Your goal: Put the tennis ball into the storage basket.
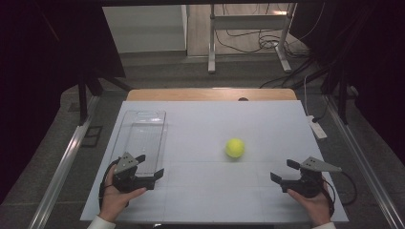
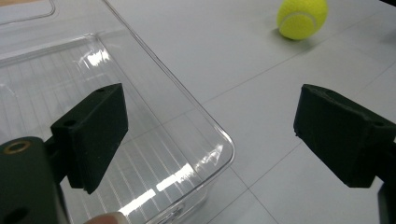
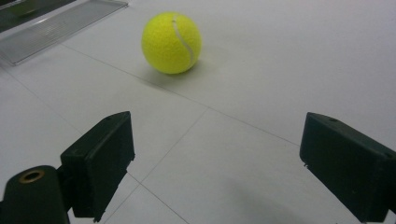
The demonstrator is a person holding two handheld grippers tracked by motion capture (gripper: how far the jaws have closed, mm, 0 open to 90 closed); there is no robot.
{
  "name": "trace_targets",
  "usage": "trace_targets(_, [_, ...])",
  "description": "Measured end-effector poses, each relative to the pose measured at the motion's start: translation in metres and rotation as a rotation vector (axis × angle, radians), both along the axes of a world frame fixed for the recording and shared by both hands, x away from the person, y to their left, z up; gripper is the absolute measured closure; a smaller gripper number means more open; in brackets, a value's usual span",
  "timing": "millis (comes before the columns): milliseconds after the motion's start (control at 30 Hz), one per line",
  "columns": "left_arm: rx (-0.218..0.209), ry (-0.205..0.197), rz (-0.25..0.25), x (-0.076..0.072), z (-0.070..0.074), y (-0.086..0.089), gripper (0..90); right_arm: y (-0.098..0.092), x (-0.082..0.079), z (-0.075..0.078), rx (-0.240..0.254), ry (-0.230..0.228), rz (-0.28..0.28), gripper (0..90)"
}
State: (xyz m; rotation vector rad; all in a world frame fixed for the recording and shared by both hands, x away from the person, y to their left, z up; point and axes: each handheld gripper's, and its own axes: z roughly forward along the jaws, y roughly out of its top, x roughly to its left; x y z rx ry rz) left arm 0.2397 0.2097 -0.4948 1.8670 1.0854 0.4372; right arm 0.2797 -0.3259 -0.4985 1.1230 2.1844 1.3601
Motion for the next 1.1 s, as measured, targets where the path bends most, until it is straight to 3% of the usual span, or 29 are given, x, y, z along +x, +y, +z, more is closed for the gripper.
trace_targets(1100, [0.031, 0.0, -0.07, 0.011, 0.023, -0.019, 11.0, 0.003, 0.003, 0.0, -0.007, -0.003, 0.019, 10.5])
